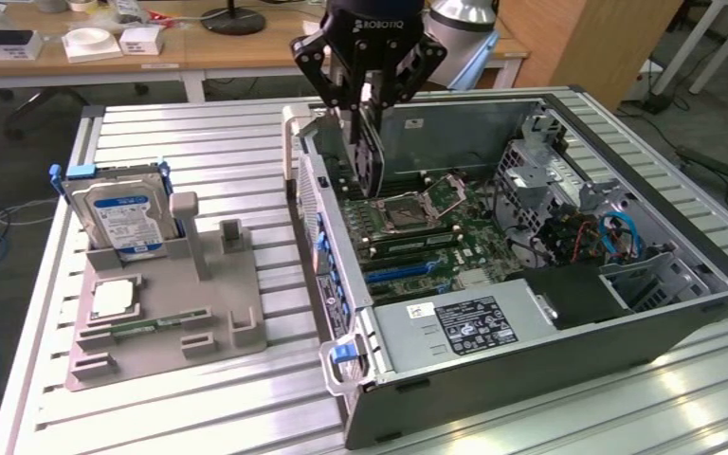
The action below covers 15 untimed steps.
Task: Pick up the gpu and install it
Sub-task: 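Pick up the gpu and move the gpu toward the slot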
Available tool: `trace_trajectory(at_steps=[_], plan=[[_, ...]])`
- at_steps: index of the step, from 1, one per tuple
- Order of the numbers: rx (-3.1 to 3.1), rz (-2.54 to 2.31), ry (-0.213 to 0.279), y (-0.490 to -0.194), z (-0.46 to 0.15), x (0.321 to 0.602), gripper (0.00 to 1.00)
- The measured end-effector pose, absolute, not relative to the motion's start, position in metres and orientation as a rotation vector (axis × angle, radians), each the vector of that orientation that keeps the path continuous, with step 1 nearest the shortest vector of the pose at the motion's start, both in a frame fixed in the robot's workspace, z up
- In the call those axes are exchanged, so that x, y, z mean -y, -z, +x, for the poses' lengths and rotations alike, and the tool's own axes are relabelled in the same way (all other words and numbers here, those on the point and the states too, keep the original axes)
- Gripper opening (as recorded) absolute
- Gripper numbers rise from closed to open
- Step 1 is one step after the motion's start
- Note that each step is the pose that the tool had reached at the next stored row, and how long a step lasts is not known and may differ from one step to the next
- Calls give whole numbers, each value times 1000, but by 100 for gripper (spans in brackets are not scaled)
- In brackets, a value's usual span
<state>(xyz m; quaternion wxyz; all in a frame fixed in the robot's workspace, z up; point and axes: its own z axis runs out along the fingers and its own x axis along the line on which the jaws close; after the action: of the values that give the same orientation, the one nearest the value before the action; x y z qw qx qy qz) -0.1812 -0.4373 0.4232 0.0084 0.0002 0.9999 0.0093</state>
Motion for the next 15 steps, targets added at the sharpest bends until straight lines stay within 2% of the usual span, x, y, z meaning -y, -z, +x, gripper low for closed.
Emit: trace_trajectory(at_steps=[15], plan=[[-3124,1,-29,-422,-158,437,26]])
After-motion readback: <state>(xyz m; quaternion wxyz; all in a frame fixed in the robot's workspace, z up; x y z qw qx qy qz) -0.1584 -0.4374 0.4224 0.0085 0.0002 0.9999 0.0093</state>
